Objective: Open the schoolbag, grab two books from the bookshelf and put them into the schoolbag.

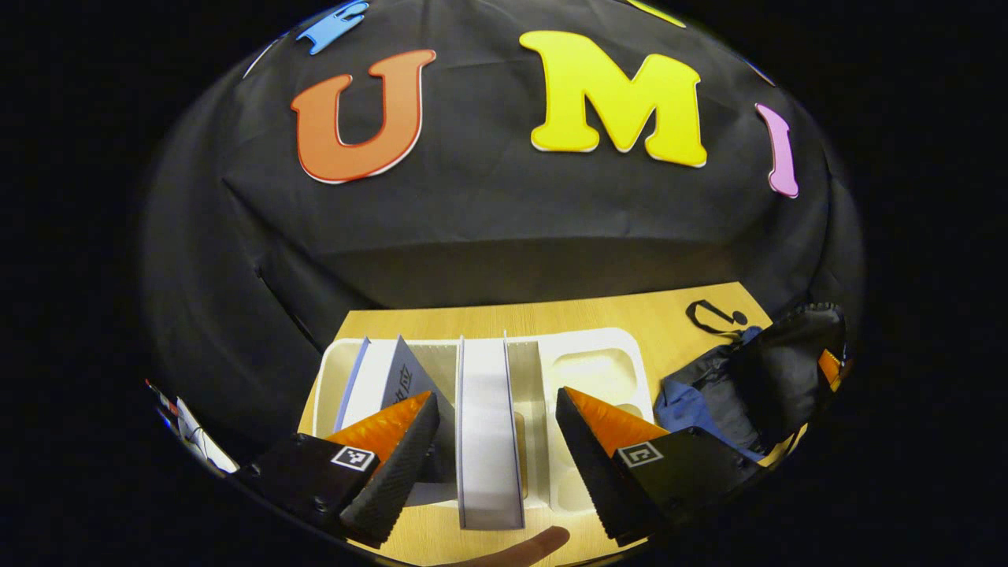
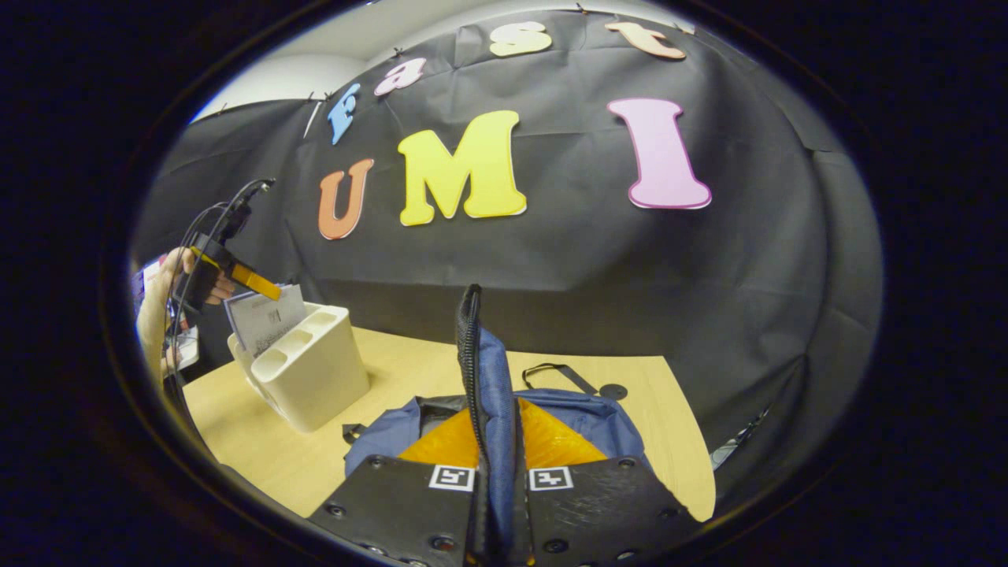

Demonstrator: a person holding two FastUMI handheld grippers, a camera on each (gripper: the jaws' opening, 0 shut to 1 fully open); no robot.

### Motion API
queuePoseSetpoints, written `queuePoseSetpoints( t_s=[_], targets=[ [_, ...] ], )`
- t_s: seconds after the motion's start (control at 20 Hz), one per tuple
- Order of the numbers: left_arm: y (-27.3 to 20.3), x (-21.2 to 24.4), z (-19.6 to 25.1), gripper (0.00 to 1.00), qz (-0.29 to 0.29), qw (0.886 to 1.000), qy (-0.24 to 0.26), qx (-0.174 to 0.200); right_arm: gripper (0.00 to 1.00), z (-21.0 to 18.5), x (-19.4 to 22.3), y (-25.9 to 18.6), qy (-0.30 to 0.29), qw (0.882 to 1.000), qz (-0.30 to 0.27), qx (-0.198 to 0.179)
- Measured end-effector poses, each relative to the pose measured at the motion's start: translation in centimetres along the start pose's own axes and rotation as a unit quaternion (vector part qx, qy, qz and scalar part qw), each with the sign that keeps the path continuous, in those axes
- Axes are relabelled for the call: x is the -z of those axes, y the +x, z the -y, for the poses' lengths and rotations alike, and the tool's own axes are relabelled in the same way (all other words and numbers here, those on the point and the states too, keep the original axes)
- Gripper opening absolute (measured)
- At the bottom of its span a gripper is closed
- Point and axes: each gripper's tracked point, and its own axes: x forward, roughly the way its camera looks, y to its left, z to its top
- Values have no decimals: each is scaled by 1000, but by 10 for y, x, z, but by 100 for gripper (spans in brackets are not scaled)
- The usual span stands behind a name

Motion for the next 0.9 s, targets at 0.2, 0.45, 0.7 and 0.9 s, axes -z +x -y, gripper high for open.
queuePoseSetpoints(
  t_s=[0.2,0.45,0.7,0.9],
  targets=[
    [25,26,-4,84,-77,997,11,-8,10,0,2,0,-5,1000,-1,1],
    [28,40,0,59,-146,989,17,7,11,0,2,-2,-9,1000,3,3],
    [21,32,8,51,-139,990,37,2,10,-1,3,-2,-12,1000,4,3],
    [0,26,9,51,-122,992,36,-15,11,-2,2,-2,-11,1000,6,3]
  ],
)
